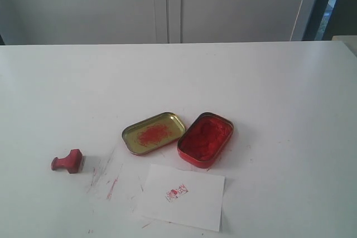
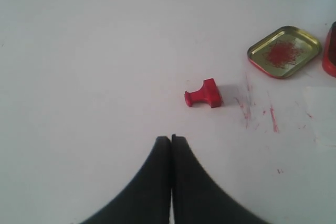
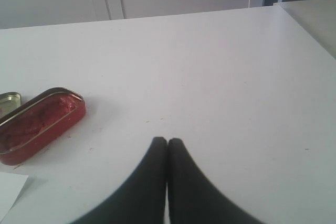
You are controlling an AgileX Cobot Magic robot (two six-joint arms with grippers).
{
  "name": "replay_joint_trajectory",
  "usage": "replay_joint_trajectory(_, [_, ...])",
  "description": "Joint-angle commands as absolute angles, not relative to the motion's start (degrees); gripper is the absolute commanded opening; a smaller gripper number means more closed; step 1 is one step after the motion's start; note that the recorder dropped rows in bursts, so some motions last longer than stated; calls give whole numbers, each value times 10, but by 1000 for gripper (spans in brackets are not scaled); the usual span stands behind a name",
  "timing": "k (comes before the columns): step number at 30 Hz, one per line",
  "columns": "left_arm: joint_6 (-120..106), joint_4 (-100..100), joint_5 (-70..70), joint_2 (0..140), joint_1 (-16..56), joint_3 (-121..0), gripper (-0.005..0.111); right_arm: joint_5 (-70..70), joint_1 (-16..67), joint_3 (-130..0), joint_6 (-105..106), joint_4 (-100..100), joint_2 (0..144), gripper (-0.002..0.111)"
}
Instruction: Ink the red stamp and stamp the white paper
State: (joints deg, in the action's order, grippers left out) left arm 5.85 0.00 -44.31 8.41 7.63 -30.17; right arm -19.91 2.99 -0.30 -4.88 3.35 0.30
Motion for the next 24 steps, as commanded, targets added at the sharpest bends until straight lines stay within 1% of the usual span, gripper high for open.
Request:
replay_joint_trajectory(1, [60,13,-400,68,47,-253,0,-195,28,0,-49,30,0,0])
replay_joint_trajectory(4, [60,12,-328,46,32,-216,0,-195,28,0,-49,30,0,0])
replay_joint_trajectory(10, [60,12,-285,0,11,-134,0,-195,28,0,-49,30,0,0])
replay_joint_trajectory(19, [62,-15,-141,0,5,0,0,-195,28,0,-49,30,0,0])
replay_joint_trajectory(24, [61,-13,-133,0,5,0,0,-195,28,0,-49,30,0,0])
